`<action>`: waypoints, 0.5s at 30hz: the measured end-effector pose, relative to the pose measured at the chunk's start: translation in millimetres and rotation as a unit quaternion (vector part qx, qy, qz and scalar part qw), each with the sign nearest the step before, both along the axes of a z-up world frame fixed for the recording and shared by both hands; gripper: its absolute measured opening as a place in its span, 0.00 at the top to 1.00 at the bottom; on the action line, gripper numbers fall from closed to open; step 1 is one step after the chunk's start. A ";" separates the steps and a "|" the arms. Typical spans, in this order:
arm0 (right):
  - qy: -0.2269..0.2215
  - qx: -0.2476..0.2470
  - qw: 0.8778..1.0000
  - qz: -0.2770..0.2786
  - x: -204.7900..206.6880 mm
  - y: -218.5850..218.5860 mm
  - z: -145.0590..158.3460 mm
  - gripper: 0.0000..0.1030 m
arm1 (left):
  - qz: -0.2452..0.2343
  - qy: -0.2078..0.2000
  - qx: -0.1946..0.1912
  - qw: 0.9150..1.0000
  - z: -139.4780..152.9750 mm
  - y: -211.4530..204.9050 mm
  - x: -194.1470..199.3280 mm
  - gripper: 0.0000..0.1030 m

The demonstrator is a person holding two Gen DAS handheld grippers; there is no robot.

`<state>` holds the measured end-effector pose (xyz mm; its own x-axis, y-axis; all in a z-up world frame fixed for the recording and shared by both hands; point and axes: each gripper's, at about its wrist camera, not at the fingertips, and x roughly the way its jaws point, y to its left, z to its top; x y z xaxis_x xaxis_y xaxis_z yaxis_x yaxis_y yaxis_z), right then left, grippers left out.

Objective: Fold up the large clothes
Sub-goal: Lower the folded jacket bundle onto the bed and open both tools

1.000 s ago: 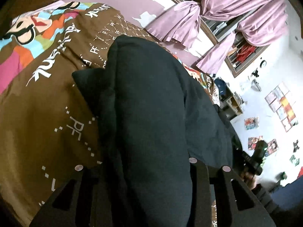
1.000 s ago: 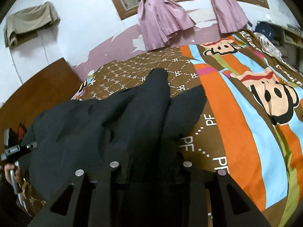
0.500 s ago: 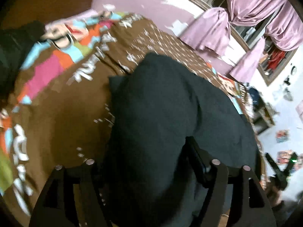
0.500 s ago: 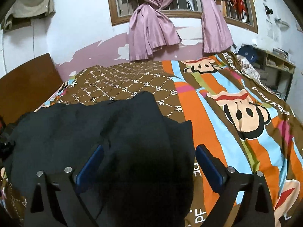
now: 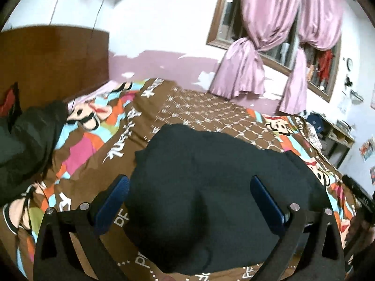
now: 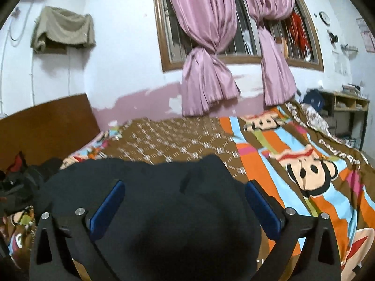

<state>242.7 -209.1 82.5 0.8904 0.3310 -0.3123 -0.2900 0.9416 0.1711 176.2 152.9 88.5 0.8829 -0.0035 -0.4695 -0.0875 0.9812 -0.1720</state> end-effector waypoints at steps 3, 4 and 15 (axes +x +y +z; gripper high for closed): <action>-0.020 0.003 1.000 0.006 -16.9 6.9 9.6 0.00 | -0.013 -0.012 0.028 0.999 7.8 -16.9 -11.6 0.02; -0.027 0.003 1.000 0.007 -23.5 9.2 12.6 0.00 | -0.013 -0.020 0.038 0.999 11.1 -23.0 -17.6 0.02; -0.069 0.011 0.997 0.025 -89.0 20.4 24.0 0.00 | -0.026 -0.094 0.071 0.993 25.2 -49.4 -74.2 0.02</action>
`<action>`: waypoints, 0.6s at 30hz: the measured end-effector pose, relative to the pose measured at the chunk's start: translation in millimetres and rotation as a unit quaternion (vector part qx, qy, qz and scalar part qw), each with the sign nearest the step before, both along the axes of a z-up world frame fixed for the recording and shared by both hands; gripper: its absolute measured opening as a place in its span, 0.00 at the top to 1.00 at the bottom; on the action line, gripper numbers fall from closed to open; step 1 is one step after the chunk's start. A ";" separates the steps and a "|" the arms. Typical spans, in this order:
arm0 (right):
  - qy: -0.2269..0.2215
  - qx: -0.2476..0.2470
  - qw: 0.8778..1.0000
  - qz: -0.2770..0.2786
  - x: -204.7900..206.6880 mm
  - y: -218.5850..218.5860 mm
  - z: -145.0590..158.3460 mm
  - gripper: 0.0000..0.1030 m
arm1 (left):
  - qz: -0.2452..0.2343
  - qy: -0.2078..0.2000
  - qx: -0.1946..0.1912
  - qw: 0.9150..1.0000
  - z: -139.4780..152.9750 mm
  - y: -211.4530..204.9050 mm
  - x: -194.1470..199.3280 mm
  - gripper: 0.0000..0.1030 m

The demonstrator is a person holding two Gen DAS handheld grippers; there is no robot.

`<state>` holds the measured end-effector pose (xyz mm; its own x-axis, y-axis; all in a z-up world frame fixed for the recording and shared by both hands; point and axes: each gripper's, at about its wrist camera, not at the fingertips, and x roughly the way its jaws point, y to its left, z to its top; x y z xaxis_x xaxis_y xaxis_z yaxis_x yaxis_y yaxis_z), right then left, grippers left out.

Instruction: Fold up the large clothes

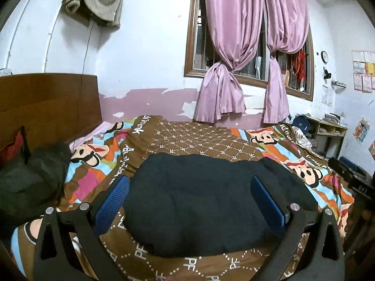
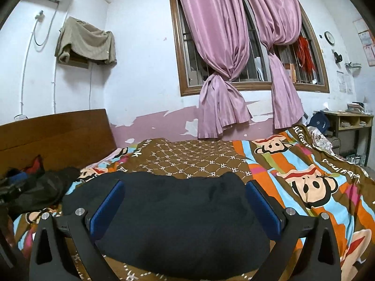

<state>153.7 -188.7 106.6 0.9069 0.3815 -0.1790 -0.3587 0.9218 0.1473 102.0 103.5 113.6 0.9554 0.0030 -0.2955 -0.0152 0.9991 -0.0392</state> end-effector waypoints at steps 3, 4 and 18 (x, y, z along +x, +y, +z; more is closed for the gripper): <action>-0.002 0.000 1.000 0.004 -15.9 5.5 -3.1 0.00 | 0.006 0.000 0.007 1.000 -10.9 1.0 -14.8 0.02; -0.003 -0.002 1.000 0.007 -21.9 8.5 -3.9 0.00 | 0.009 0.003 0.006 1.000 -16.0 0.7 -20.6 0.02; 0.043 -0.024 0.999 0.019 -73.6 35.5 -41.2 0.00 | 0.009 0.038 -0.004 0.999 -50.2 -5.8 -64.2 0.02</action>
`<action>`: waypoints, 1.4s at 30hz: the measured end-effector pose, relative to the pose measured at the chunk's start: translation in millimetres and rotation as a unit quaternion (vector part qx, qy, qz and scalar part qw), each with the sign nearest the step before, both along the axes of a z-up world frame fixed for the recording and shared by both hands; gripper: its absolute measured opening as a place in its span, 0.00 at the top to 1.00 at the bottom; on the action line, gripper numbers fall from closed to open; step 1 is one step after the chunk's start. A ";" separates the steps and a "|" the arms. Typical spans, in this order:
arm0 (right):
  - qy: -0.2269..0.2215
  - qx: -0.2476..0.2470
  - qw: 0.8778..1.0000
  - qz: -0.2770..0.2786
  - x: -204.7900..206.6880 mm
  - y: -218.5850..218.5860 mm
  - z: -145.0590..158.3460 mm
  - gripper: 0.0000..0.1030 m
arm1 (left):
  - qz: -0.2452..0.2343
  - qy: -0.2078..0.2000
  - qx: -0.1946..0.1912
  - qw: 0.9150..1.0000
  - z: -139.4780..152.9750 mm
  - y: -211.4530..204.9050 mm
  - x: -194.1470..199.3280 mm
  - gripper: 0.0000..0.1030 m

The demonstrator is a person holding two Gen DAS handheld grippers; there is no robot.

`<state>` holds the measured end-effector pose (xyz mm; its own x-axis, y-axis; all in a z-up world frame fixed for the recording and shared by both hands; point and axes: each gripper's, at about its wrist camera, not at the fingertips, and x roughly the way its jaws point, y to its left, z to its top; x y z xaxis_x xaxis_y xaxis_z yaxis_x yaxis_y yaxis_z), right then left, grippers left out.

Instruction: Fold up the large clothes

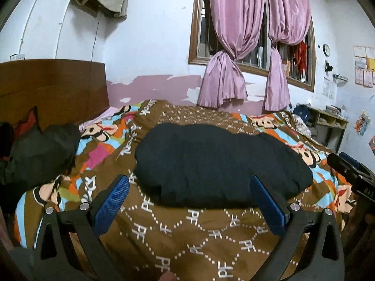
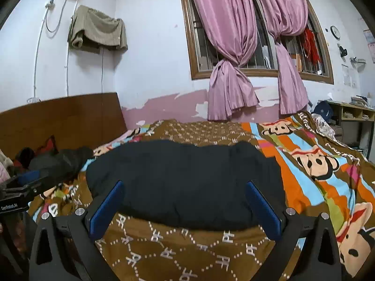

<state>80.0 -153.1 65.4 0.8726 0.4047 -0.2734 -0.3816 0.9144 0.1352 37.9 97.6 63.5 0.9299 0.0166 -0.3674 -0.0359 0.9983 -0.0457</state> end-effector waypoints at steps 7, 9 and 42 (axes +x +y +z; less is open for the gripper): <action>0.020 -0.002 1.000 -0.007 2.7 -2.5 -11.8 0.00 | 0.001 0.016 0.036 0.999 -15.7 -14.7 -0.3 0.02; 0.022 -0.001 1.000 -0.008 3.6 -3.2 -12.9 0.00 | 0.001 0.018 0.041 0.999 -18.7 -15.3 0.2 0.02; 0.028 0.001 1.000 -0.010 4.6 -3.7 -14.8 0.00 | 0.001 0.027 0.042 0.999 -26.1 -13.2 2.3 0.02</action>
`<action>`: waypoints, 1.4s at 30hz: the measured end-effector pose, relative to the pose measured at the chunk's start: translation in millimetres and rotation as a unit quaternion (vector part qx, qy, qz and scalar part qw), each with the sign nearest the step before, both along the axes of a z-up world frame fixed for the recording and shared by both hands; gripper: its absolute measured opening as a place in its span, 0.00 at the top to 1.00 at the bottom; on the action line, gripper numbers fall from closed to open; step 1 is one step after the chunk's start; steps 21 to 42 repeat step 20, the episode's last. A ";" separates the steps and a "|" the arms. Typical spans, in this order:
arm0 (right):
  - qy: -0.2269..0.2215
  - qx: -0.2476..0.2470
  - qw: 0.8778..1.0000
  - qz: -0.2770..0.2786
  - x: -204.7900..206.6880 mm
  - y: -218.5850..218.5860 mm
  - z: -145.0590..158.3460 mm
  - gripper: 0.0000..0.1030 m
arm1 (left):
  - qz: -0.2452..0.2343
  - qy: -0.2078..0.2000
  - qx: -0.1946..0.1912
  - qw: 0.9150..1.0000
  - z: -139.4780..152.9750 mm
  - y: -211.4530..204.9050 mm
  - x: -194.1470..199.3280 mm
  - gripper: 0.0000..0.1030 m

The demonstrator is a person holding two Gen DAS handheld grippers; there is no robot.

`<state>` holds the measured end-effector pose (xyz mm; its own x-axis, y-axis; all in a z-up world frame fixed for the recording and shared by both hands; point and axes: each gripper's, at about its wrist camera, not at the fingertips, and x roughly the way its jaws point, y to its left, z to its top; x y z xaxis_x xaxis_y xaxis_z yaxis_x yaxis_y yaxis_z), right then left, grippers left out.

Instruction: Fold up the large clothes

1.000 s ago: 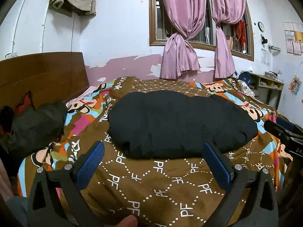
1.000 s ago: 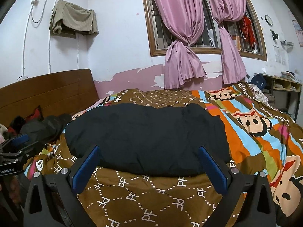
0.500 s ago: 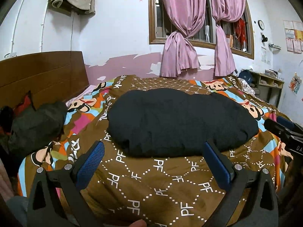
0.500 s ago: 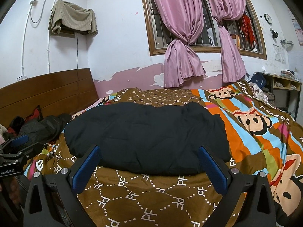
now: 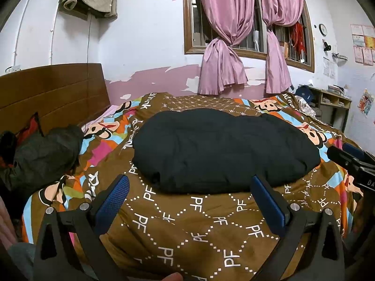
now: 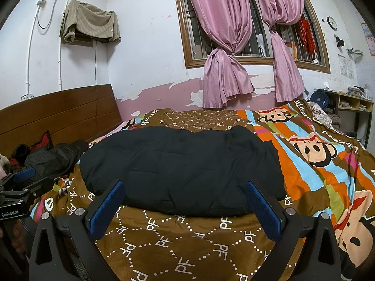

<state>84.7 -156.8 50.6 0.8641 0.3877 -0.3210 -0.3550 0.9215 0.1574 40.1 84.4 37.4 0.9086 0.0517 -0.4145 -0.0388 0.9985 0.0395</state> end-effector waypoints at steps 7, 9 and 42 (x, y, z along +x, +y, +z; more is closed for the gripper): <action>0.000 0.000 1.000 0.000 0.0 0.6 0.2 0.00 | 0.000 0.000 -0.001 1.000 0.0 -0.6 -0.1 0.02; 0.000 0.000 1.000 0.000 -0.1 0.6 0.3 0.00 | 0.001 0.000 0.000 1.000 0.1 -0.6 -0.2 0.02; 0.001 0.000 1.000 -0.001 -0.5 1.7 0.1 0.00 | -0.003 -0.004 0.007 1.000 -6.3 11.1 3.3 0.02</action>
